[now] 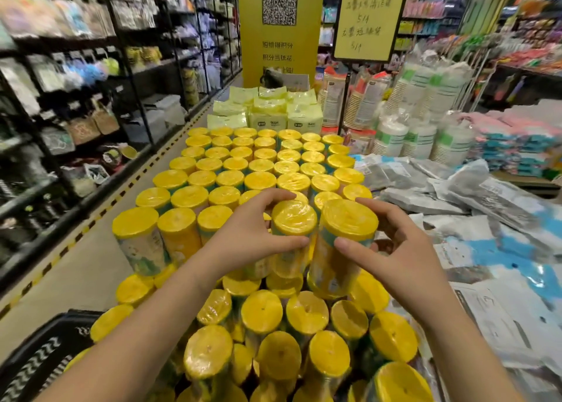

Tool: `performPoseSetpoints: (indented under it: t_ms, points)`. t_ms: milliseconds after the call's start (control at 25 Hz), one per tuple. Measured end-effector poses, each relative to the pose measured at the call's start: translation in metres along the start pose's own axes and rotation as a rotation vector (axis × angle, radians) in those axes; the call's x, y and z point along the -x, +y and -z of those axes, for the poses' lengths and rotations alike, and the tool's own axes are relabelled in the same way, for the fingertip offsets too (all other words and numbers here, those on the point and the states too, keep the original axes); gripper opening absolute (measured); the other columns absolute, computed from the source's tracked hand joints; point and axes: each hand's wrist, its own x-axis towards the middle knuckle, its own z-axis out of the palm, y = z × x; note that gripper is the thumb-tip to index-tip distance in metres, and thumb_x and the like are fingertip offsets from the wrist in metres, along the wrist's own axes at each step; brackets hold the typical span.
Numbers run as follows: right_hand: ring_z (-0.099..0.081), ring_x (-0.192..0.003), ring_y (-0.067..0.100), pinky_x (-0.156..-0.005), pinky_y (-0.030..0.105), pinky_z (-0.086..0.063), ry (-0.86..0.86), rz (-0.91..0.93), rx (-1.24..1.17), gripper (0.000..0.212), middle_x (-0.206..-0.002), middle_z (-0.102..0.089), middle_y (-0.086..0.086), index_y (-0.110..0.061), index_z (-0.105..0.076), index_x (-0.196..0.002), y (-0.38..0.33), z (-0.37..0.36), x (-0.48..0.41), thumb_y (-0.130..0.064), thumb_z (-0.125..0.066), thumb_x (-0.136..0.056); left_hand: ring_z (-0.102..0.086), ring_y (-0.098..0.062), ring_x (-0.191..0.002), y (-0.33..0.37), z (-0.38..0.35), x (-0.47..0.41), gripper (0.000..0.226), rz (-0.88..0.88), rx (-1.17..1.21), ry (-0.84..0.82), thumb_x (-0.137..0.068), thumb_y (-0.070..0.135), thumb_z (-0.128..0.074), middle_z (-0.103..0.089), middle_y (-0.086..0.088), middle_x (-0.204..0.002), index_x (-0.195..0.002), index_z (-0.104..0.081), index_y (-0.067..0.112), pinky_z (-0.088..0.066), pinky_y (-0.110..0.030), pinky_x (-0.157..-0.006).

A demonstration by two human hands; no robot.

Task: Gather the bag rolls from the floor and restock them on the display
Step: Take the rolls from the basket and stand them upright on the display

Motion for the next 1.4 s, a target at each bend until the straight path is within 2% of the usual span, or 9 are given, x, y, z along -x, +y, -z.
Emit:
performPoseSetpoints:
  t_ms: [120,360,520,760,960,1120,1240,1280,1400]
  points:
    - [-0.065,-0.107,-0.002,-0.081,0.025,-0.051,-0.005,-0.008,0.016,0.072,-0.116,-0.069,-0.022,-0.044,-0.063,-0.122,0.006,0.006,-0.001,-0.056,-0.086,-0.055,-0.048,-0.001,-0.125,-0.012,-0.018,-0.02,0.083,0.012,-0.194,0.003,-0.066,0.055,-0.088,-0.052,0.019,-0.137,-0.137,-0.05,0.038,-0.043,-0.018,-0.096]
    - [-0.063,-0.106,-0.006,-0.082,0.021,-0.049,-0.016,-0.034,0.022,0.07,-0.112,-0.067,-0.028,-0.046,-0.062,-0.121,0.014,0.016,0.003,-0.055,-0.086,-0.055,-0.038,-0.013,-0.133,-0.037,-0.034,-0.034,0.084,0.033,-0.43,0.004,-0.068,0.067,-0.079,-0.051,0.012,-0.138,-0.14,-0.048,0.037,-0.037,-0.042,-0.111]
    - [-0.063,-0.108,-0.004,-0.086,0.025,-0.051,-0.011,-0.029,0.023,0.071,-0.114,-0.067,-0.026,-0.045,-0.063,-0.121,0.019,0.015,0.003,-0.057,-0.086,-0.055,-0.035,-0.015,-0.133,-0.047,-0.041,-0.026,0.067,-0.105,-0.616,0.055,-0.079,0.064,-0.071,-0.05,0.012,-0.137,-0.138,-0.054,0.035,-0.032,-0.043,-0.112]
    - [-0.061,-0.108,-0.009,-0.083,0.015,-0.048,-0.016,-0.03,0.009,0.069,-0.112,-0.065,-0.032,-0.045,-0.062,-0.121,0.024,0.012,0.004,-0.052,-0.086,-0.057,-0.04,-0.019,-0.127,-0.051,-0.051,-0.017,0.064,-0.15,-0.683,0.159,-0.086,0.055,-0.069,-0.047,0.005,-0.132,-0.142,-0.053,0.029,-0.035,-0.042,-0.111]
    - [-0.062,-0.108,-0.005,-0.081,0.02,-0.051,-0.042,-0.016,0.032,0.069,-0.113,-0.066,-0.029,-0.045,-0.06,-0.122,0.028,0.011,0.0,-0.055,-0.086,-0.058,-0.039,-0.02,-0.133,-0.045,-0.053,-0.014,0.064,-0.115,-0.714,0.147,-0.088,0.056,-0.066,-0.047,0.006,-0.137,-0.144,-0.049,0.03,-0.028,-0.05,-0.116]
    - [-0.059,-0.11,-0.007,-0.085,0.027,-0.053,-0.04,0.007,0.122,0.073,-0.119,-0.061,-0.031,-0.048,-0.053,-0.128,0.036,0.007,-0.015,-0.058,-0.086,-0.064,-0.03,-0.016,-0.143,-0.031,-0.053,0.002,0.057,-0.164,-0.559,0.202,-0.091,0.044,-0.069,-0.041,0.007,-0.15,-0.142,-0.05,0.028,-0.029,-0.036,-0.116]
    - [-0.054,-0.117,-0.009,-0.093,0.028,-0.051,-0.052,0.013,0.215,0.077,-0.127,-0.056,-0.031,-0.053,-0.046,-0.135,0.044,0.002,-0.027,-0.055,-0.084,-0.069,-0.039,0.002,-0.127,-0.017,-0.069,0.032,0.046,-0.124,-0.264,0.251,-0.094,0.037,-0.066,-0.048,0.016,-0.132,-0.137,-0.052,0.031,-0.032,-0.012,-0.104]
    - [-0.053,-0.119,-0.008,-0.094,0.029,-0.051,-0.056,0.028,0.236,0.077,-0.13,-0.055,-0.03,-0.053,-0.045,-0.136,0.047,-0.001,-0.029,-0.055,-0.084,-0.07,-0.044,0.006,-0.121,-0.014,-0.076,0.04,0.044,-0.046,-0.142,0.22,-0.094,0.036,-0.066,-0.049,0.02,-0.126,-0.135,-0.051,0.033,-0.037,-0.01,-0.099]
    - [-0.054,-0.117,-0.004,-0.091,0.035,-0.054,-0.052,0.086,0.287,0.071,-0.13,-0.053,-0.028,-0.05,-0.048,-0.133,0.062,-0.009,-0.037,-0.055,-0.081,-0.069,-0.057,0.005,-0.109,-0.012,-0.099,0.043,0.038,0.177,0.159,0.072,-0.094,0.032,-0.067,-0.058,0.016,-0.12,-0.128,-0.05,0.034,-0.051,-0.025,-0.096]
